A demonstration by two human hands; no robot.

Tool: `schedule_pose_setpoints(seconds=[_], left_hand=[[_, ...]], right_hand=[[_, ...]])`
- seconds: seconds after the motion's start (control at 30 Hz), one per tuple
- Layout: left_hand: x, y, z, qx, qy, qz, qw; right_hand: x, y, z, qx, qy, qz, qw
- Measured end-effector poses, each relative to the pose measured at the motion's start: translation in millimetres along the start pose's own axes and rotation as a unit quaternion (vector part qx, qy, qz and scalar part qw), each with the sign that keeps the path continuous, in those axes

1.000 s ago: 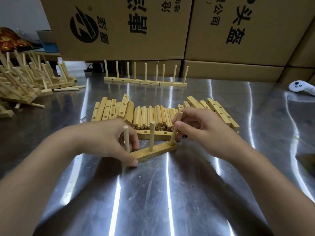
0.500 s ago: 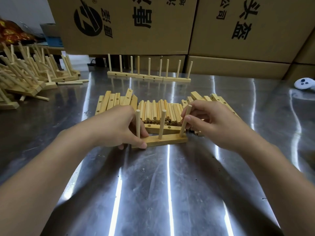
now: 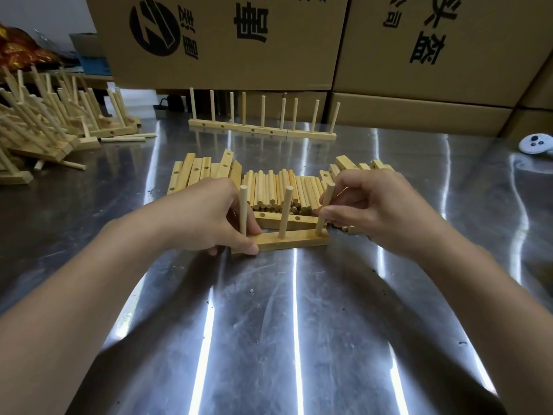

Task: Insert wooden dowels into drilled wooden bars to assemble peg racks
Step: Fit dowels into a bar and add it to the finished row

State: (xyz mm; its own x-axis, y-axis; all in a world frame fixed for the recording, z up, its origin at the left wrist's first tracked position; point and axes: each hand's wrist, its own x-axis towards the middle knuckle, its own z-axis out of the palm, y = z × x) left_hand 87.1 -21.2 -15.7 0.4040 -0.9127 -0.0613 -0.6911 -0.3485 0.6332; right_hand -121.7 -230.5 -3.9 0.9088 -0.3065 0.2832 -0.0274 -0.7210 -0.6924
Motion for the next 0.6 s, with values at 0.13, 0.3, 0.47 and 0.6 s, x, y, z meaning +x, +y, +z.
schedule_pose_setpoints(seconds=[0.13, 0.3, 0.47, 0.6], left_hand=[[1.1, -2.4, -0.4, 0.010, 0.001, 0.003, 1.000], [1.5, -3.2, -0.1, 0.011, -0.002, 0.005, 1.000], [1.6, -4.2, -0.5, 0.012, -0.004, 0.008, 1.000], [1.1, -4.2, -0.7, 0.015, 0.000, 0.008, 1.000]], right_hand=[[-2.2, 0.0, 4.4, 0.024, 0.012, -0.003, 1.000], [-1.8, -3.6, 12.7, 0.190, 0.039, 0.015, 0.981], [-6.0, -6.6, 16.6, 0.188, 0.068, 0.017, 0.980], [-5.2, -12.2, 19.3, 0.147, 0.099, 0.012, 0.984]])
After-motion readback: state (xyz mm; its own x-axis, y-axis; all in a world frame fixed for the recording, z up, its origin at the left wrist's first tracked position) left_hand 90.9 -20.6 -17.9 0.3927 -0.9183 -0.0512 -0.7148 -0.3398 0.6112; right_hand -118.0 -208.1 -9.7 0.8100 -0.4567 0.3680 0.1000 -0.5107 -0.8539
